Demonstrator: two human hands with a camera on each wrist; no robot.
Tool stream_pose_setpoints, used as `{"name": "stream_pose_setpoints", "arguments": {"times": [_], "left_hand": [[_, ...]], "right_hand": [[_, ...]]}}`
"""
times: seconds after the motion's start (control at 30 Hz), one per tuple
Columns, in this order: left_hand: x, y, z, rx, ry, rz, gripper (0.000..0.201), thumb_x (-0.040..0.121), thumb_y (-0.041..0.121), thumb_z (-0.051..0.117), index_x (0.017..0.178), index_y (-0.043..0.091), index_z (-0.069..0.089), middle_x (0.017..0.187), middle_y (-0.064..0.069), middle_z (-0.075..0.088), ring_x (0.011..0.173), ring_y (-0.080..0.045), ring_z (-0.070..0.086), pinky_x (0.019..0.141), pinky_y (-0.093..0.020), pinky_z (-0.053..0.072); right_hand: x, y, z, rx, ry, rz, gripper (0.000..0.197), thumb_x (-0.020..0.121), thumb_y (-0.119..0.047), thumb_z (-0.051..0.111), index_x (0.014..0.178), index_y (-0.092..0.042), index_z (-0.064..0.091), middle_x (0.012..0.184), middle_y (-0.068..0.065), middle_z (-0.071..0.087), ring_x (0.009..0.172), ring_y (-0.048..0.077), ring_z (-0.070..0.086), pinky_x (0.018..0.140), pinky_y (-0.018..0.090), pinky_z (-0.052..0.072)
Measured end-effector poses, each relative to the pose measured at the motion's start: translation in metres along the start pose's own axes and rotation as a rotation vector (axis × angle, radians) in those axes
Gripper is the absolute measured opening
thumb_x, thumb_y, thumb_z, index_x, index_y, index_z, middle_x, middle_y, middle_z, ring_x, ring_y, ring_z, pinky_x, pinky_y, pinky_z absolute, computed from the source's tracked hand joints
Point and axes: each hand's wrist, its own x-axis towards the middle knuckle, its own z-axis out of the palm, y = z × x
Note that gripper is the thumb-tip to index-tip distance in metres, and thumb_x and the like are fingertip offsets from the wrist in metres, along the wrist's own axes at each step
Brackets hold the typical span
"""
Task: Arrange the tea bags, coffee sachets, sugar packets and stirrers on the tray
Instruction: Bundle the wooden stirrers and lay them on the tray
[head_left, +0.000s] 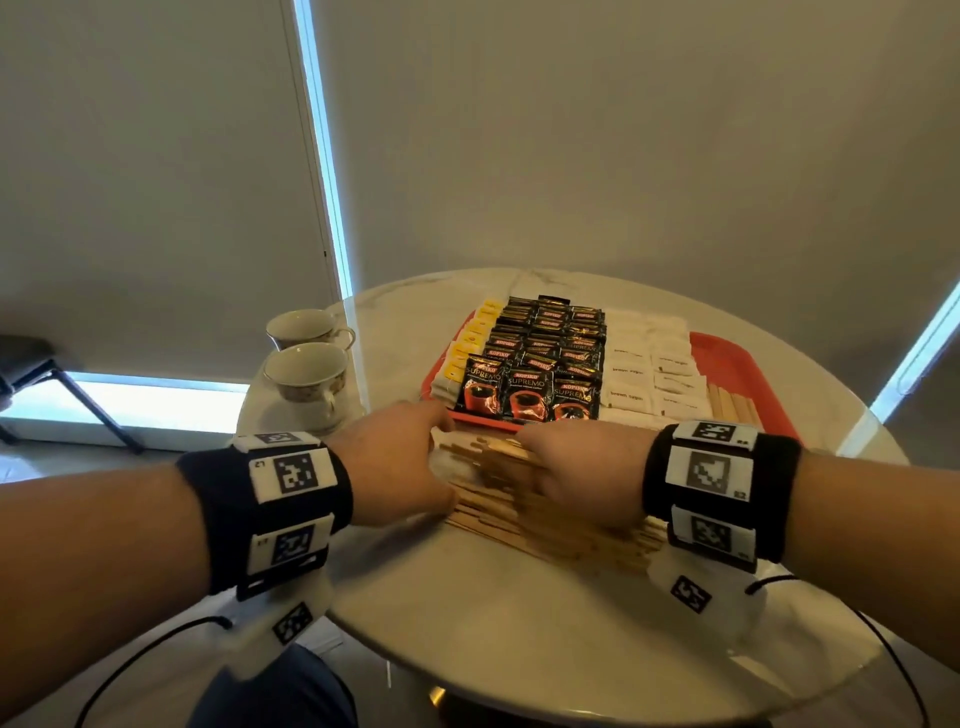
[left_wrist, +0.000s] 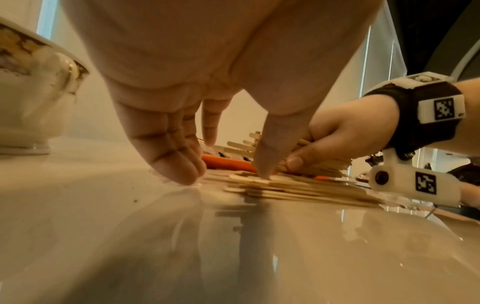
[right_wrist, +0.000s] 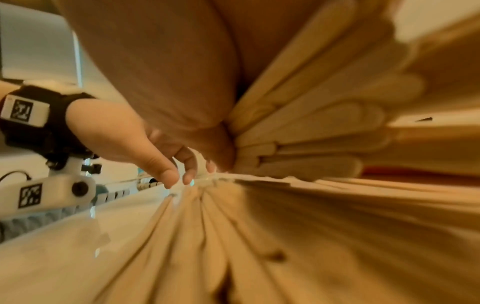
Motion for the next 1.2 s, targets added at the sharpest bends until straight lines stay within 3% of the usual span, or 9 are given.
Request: {"name": "stream_pose_setpoints", "arguments": {"times": [0.17,0.3,0.4,0.53,0.63,0.77,0.93,1.1,1.2], "left_hand": [[0.012,-0.001,-0.01,-0.186,0.175,0.008,0.057,0.088,0.041,0.078,0.139,0.032,0.052,0.12,0.011,0.058,0.097,-0.006,0.062,0.075,-0.023,0.051],[0.028,0.01,-0.02,-0.437,0.322,0.059,0.048,0.096,0.033,0.07,0.142,0.026,0.058,0.13,0.009,0.065,0.111,-0.01,0.066,0.1,-0.037,0.055],[0.041,0.021,-0.024,-0.524,0.391,0.075,0.043,0.096,0.026,0.071,0.138,0.026,0.063,0.131,0.008,0.066,0.113,-0.009,0.065,0.101,-0.033,0.052],[0.056,0.027,-0.027,-0.679,0.439,0.072,0.034,0.095,0.023,0.072,0.128,0.027,0.071,0.124,0.007,0.071,0.116,-0.012,0.066,0.107,-0.042,0.052],[0.064,0.03,-0.033,-0.808,0.46,0.116,0.035,0.097,0.021,0.071,0.131,0.027,0.069,0.12,0.007,0.074,0.114,-0.012,0.069,0.105,-0.046,0.054],[0.073,0.042,-0.043,-0.958,0.464,0.215,0.033,0.101,0.012,0.065,0.133,0.023,0.067,0.119,0.006,0.076,0.112,-0.013,0.072,0.101,-0.043,0.058],[0.091,0.062,-0.053,-1.022,0.491,0.334,0.042,0.103,0.001,0.056,0.142,0.017,0.059,0.125,0.002,0.074,0.112,-0.014,0.073,0.098,-0.039,0.059],[0.115,0.077,-0.063,-0.891,0.509,0.419,0.031,0.102,0.002,0.054,0.114,0.02,0.077,0.116,0.006,0.077,0.109,-0.009,0.072,0.101,-0.037,0.058],[0.131,0.077,-0.066,-0.836,0.526,0.46,0.032,0.1,0.002,0.056,0.113,0.02,0.079,0.11,0.004,0.079,0.106,-0.011,0.074,0.1,-0.038,0.059]], "right_hand": [[0.005,0.006,-0.012,0.13,0.093,0.049,0.015,0.104,-0.023,0.047,0.118,-0.022,0.053,0.1,-0.003,0.06,0.087,0.015,0.058,0.071,0.029,0.048],[0.008,0.011,-0.024,0.376,0.185,0.048,0.011,0.105,-0.03,0.049,0.114,-0.026,0.053,0.095,0.0,0.064,0.083,0.019,0.065,0.07,0.034,0.056],[0.011,0.012,-0.027,0.584,0.19,0.046,0.009,0.106,-0.031,0.049,0.112,-0.026,0.053,0.091,0.005,0.068,0.068,0.015,0.067,0.066,0.035,0.063],[0.015,0.019,-0.027,0.669,0.243,0.006,0.009,0.105,-0.033,0.05,0.111,-0.029,0.056,0.088,0.002,0.067,0.063,0.012,0.062,0.06,0.032,0.058],[0.019,0.024,-0.028,0.979,0.275,-0.048,0.009,0.103,-0.036,0.055,0.107,-0.028,0.058,0.081,0.007,0.06,0.052,0.011,0.051,0.05,0.029,0.049],[0.027,0.033,-0.038,1.083,0.334,-0.116,0.031,0.092,-0.043,0.071,0.099,-0.016,0.057,0.065,0.001,0.051,0.048,0.012,0.045,0.047,0.027,0.044],[0.04,0.045,-0.049,1.077,0.324,-0.11,0.034,0.095,-0.044,0.067,0.088,-0.013,0.056,0.056,0.001,0.051,0.044,0.017,0.045,0.047,0.029,0.045],[0.057,0.056,-0.064,1.354,0.268,-0.081,0.029,0.096,-0.037,0.067,0.095,-0.011,0.056,0.057,0.003,0.05,0.046,0.017,0.046,0.047,0.029,0.046],[0.068,0.065,-0.072,1.443,0.26,-0.106,0.028,0.097,-0.034,0.066,0.084,-0.014,0.051,0.056,0.003,0.041,0.044,0.017,0.038,0.046,0.027,0.042]]}}
